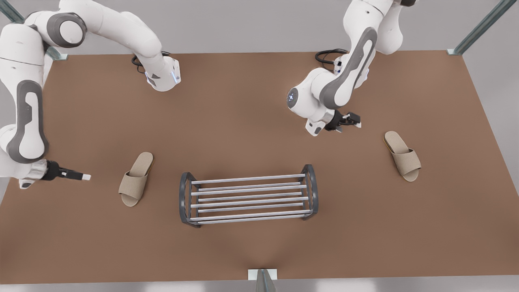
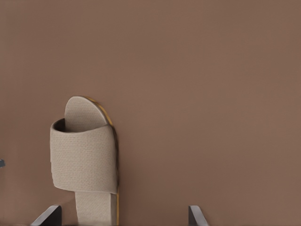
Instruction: Place the right shoe on the shoe rack with the right arm, and place the left shoe on the shoe rack with the left arm
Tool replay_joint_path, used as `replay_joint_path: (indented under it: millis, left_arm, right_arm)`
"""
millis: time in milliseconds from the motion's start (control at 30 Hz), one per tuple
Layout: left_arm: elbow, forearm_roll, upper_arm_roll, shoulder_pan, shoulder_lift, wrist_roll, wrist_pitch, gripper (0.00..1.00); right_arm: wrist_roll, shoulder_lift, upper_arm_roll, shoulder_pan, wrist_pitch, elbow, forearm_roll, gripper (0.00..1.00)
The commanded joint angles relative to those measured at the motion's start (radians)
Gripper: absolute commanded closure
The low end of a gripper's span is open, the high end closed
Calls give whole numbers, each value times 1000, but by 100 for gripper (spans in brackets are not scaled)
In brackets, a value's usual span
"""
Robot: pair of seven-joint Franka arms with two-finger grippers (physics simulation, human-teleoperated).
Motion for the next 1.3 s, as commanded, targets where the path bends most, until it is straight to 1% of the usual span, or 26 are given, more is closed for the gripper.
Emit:
replay_joint_path:
  millis: [0,67,100,167,200,233,267,300,333,367,433,500,533,567,600,633,667,767,800,867,900,933,1033,1067,1167,1267]
  left_arm:
    - [-88,202,34,-3,-11,-1732,462,0]
    - [-166,380,106,-2,-4,-2105,673,0]
    - [-174,391,152,-2,-2,-2120,751,0]
    - [-227,547,223,-3,-5,-2165,841,0]
    - [-256,668,264,-3,-10,-2234,910,0]
    - [-286,774,304,-5,-13,-2260,946,0]
    - [-315,877,343,-5,-30,-2292,960,0]
    - [-335,966,366,-5,-37,-2329,958,0]
    - [-359,1081,386,-5,-34,-2409,957,0]
    - [-388,1125,403,-5,-36,-2439,952,0]
    - [-468,1210,433,-6,-77,-2505,897,0]
    - [-508,1285,476,-5,-71,-2606,863,0]
    - [-522,1302,507,-5,-68,-2633,846,0]
    - [-533,1305,537,-5,-50,-2639,826,0]
    - [-534,1320,551,-3,-11,-2648,805,0]
    - [-533,1365,568,3,6,-2696,796,0]
    - [-533,1406,599,3,15,-2717,789,0]
    - [-528,1438,631,9,79,-2748,788,0]
    - [-528,1445,634,11,87,-2749,788,0]
    - [-510,1489,633,24,113,-2768,788,0]
    - [-493,1489,633,24,151,-2768,788,0]
    - [-474,1504,633,24,200,-2769,788,0]
    - [-468,1622,631,24,246,-2829,720,0]
    - [-468,1661,631,24,257,-2864,714,0]
    - [-467,1689,627,24,271,-2901,714,0]
    - [-462,1689,622,26,292,-2927,716,0]
  right_arm:
    - [-858,131,174,-166,55,2,-63,0]
    - [-857,339,421,-309,104,-1,-327,0]
    - [-857,413,496,-326,133,-4,-427,0]
    - [-858,444,646,-365,187,-57,-617,0]
    - [-861,445,745,-410,235,-127,-770,0]
    - [-878,445,827,-431,302,-182,-905,0]
    - [-962,445,869,-483,429,-273,-1023,0]
    - [-1046,444,872,-525,541,-351,-1094,0]
    - [-1175,444,871,-549,759,-425,-1265,0]
    - [-1281,441,867,-557,902,-474,-1369,0]
    - [-1286,413,866,-542,1031,-492,-1617,0]
    - [-1283,407,875,-504,1065,-491,-1846,0]
    - [-1271,404,887,-490,1051,-491,-1951,0]
    - [-1275,404,889,-514,1017,-512,-2158,0]
    - [-1272,406,889,-523,973,-538,-2289,0]
    - [-1272,383,887,-523,899,-558,-2341,0]
    - [-1271,386,878,-525,877,-575,-2470,0]
    - [-1268,396,788,-436,842,-601,-2702,0]
    - [-1274,398,746,-392,825,-616,-2725,0]
    - [-1285,395,745,-385,756,-659,-2726,0]
    - [-1286,395,745,-392,654,-687,-2726,0]
    - [-1346,395,740,-398,630,-699,-2728,0]
    - [-1392,392,728,-393,477,-735,-2731,0]
    - [-1400,407,726,-388,421,-736,-2731,0]
    - [-1392,511,670,-393,327,-764,-2889,0]
    - [-1392,567,620,-395,307,-752,-2952,0]
